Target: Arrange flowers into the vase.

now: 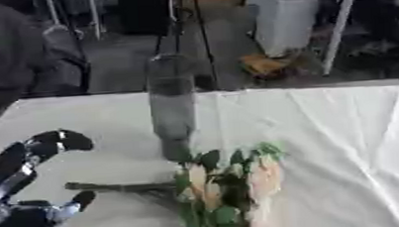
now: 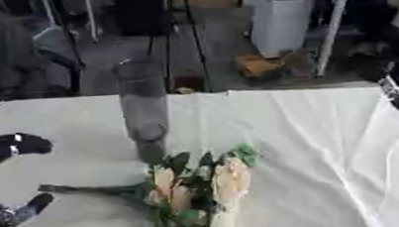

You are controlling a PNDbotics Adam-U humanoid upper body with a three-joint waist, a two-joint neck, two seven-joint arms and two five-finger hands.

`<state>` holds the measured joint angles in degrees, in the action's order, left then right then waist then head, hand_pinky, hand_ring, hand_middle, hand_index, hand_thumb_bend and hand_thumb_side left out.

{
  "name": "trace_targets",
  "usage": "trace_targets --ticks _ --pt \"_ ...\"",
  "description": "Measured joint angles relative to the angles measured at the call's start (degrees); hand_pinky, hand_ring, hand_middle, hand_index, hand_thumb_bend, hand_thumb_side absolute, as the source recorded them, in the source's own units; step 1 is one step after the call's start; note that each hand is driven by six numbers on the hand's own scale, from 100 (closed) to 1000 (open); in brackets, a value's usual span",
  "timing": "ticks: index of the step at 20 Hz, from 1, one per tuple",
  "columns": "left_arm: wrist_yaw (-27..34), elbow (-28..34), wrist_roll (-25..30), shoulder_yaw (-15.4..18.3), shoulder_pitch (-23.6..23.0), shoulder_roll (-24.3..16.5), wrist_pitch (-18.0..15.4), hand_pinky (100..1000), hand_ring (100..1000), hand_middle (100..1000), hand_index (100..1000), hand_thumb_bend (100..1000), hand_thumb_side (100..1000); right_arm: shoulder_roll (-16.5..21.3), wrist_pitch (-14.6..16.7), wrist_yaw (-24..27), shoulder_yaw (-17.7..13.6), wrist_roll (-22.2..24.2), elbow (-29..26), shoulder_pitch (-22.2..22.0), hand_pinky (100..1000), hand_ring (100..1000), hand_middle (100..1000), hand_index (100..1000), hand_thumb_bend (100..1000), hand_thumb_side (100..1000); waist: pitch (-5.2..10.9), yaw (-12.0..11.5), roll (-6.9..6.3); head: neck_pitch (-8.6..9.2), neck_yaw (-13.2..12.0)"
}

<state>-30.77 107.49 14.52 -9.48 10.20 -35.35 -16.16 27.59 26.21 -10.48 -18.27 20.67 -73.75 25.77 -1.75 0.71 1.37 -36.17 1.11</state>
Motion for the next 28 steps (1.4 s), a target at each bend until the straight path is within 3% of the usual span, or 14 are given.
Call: trace_targets --ticks 8,14,28 --pt "-7.48 -5.65 -0.46 -5.11 2.84 2.73 0.04 798 787 756 825 444 173 -0.14 -0.11 0.0 0.27 0.17 0.0 0.0 791 798 661 761 100 831 0.04 0.08 0.02 -0.02 -0.13" --pt "-11.47 -10.42 -0.12 -7.64 4.18 6.55 -0.82 812 788 757 825 443 247 -0.2 -0.12 0.0 0.27 0.36 0.0 0.0 792 798 661 760 100 833 0.04 0.23 0.04 -0.04 -0.43" --pt "-16.41 -20.93 0.87 -8.99 8.21 12.34 -2.4 814 784 747 821 449 267 -0.63 -0.04 0.02 0.29 0.49 0.0 0.0 792 798 660 760 100 834 0.16 0.27 0.1 -0.04 -0.59"
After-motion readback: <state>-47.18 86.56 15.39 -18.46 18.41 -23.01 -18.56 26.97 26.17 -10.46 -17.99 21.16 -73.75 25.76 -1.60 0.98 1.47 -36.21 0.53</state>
